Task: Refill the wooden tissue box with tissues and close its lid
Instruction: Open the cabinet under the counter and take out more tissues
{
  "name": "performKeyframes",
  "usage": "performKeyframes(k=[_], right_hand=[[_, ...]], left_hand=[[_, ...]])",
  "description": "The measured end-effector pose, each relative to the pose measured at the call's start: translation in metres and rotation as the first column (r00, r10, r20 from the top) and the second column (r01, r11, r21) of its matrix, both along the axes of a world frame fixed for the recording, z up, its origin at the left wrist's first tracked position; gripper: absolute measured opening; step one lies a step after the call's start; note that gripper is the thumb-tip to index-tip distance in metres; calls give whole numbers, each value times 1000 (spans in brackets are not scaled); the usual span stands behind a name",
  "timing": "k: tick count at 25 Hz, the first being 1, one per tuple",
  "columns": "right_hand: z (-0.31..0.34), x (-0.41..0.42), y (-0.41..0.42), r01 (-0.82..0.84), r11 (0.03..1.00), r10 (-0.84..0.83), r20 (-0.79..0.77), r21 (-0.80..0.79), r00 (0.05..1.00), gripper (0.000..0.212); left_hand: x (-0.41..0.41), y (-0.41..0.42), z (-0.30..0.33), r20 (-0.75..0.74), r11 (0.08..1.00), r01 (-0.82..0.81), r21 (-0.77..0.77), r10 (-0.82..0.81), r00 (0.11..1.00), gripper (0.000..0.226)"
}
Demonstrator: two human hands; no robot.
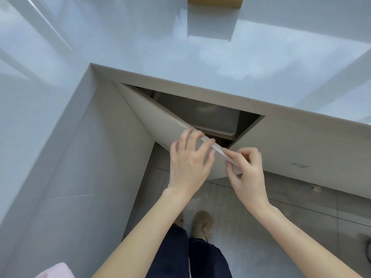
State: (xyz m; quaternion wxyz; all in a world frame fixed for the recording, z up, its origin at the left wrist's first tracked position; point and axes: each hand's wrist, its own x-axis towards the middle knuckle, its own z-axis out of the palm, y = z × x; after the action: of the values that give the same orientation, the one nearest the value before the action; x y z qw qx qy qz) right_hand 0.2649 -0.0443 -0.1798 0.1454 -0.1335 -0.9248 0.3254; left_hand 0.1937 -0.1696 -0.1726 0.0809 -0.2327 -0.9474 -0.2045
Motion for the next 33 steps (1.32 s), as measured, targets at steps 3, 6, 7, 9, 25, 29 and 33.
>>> performKeyframes(k=[3, 6, 7, 9, 25, 29, 33], right_hand=[[0, 12, -15, -3, 995, 2, -5, -95, 1000, 30], [2, 18, -21, 29, 991, -29, 3, -134, 1000, 31], [4, 19, -24, 40, 989, -39, 11, -141, 999, 31], [7, 22, -30, 65, 986, -63, 16, -155, 998, 28], [4, 80, -165, -130, 919, 160, 49, -373, 986, 47], [3, 82, -191, -220, 906, 265, 80, -362, 961, 54], [6, 78, -207, -274, 864, 356, 129, -421, 925, 61]], left_hand=[[6, -8, 6, 40, 998, -57, -2, 57, 998, 29], [13, -9, 13, 122, 995, -101, 23, 97, 988, 30], [15, -11, 15, 137, 994, -103, 30, 98, 986, 31], [16, -16, 15, 176, 994, -95, 48, 85, 981, 30], [60, -145, 17, 217, 999, 12, -31, -5, 976, 32], [59, -172, 26, 269, 999, 40, -37, -28, 963, 33], [56, -186, 38, 374, 999, 19, -49, 1, 928, 25]])
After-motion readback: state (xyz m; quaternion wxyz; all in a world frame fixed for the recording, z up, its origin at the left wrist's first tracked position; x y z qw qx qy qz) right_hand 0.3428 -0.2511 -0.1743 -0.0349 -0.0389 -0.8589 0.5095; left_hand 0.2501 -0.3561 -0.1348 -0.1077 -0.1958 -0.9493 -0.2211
